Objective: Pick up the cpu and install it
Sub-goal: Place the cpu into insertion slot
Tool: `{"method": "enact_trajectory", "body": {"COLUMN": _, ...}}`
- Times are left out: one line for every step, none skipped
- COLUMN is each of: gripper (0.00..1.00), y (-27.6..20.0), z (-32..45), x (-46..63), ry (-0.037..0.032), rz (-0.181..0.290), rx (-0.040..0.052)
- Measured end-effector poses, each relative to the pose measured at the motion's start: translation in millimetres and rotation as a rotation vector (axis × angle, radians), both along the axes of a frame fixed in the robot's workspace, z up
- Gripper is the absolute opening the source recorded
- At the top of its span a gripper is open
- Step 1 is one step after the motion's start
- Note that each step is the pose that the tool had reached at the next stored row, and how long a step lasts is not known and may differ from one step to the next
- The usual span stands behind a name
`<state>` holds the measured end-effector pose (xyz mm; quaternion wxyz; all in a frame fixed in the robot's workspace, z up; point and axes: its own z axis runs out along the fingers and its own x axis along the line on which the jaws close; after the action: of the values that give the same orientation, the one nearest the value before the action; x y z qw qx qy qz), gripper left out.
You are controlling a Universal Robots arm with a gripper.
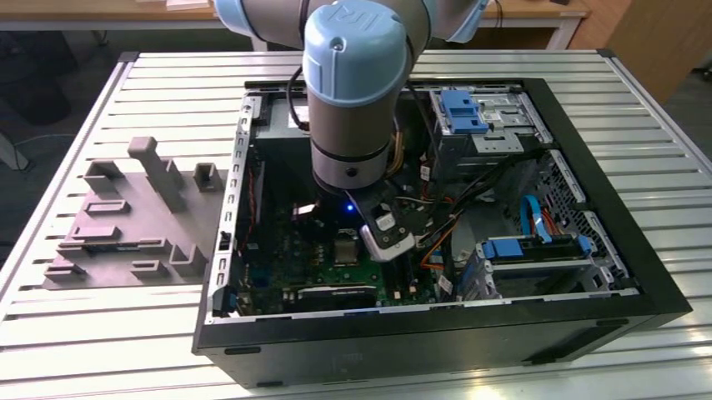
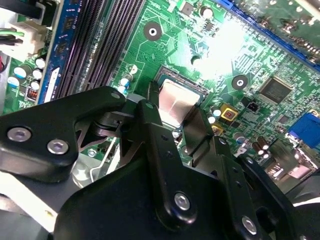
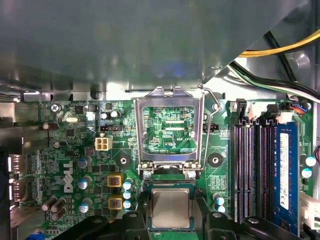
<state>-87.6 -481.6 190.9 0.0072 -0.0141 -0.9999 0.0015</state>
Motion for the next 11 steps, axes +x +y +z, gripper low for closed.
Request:
{"method": "enact_trajectory", "body": {"gripper": 0.46, "y": -0.1, "z": -0.1, "x": -0.5, "ry": 0.0000, "rz": 0.000, "rx": 0.0001}}
{"method": "enact_trajectory", "body": {"gripper": 0.46, "y": -0.2, "z": -0.1, "x": -1.0, "ry": -0.0001, "rz": 0.000, "rx": 0.0002}}
{"method": "enact_trajectory", "body": {"gripper": 0.46, "y": -0.2, "z": -0.1, "x": -1.2, "ry": -0.0001, "rz": 0.000, "rx": 0.0003}}
{"method": "enact_trajectory", "body": {"gripper": 0.46, "y": -0.3, "z": -0.2, "x": -1.2, "ry": -0.0001, "rz": 0.000, "rx": 0.0004}}
{"method": "enact_trajectory", "body": {"gripper": 0.46, "y": -0.6, "z": -0.1, "x": -1.3, "ry": 0.0000, "rz": 0.000, "rx": 0.0003}}
{"method": "enact_trajectory", "body": {"gripper": 0.46, "y": -1.0, "z": -0.2, "x": -1.3, "ry": 0.0000, "rz": 0.000, "rx": 0.0004}}
{"method": "enact_trajectory", "body": {"gripper": 0.46, "y": -1.6, "z": -0.2, "x": -1.3, "ry": -0.0001, "rz": 0.000, "rx": 0.0007}}
{"method": "enact_trajectory", "body": {"gripper": 0.46, "y": -2.2, "z": -0.1, "x": -1.3, "ry": 0.0000, "rz": 0.001, "rx": 0.0007}}
{"method": "enact_trajectory", "body": {"gripper": 0.46, "y": -2.3, "z": -0.1, "x": -1.4, "ry": 0.0001, "rz": 0.001, "rx": 0.0008}}
{"method": "enact_trajectory", "body": {"gripper": 0.46, "y": -2.3, "z": -0.3, "x": -1.3, "ry": 0.0000, "rz": 0.001, "rx": 0.0019}}
{"method": "enact_trajectory", "body": {"gripper": 0.46, "y": -2.3, "z": -0.4, "x": -1.3, "ry": 0.0000, "rz": 0.001, "rx": 0.0025}}
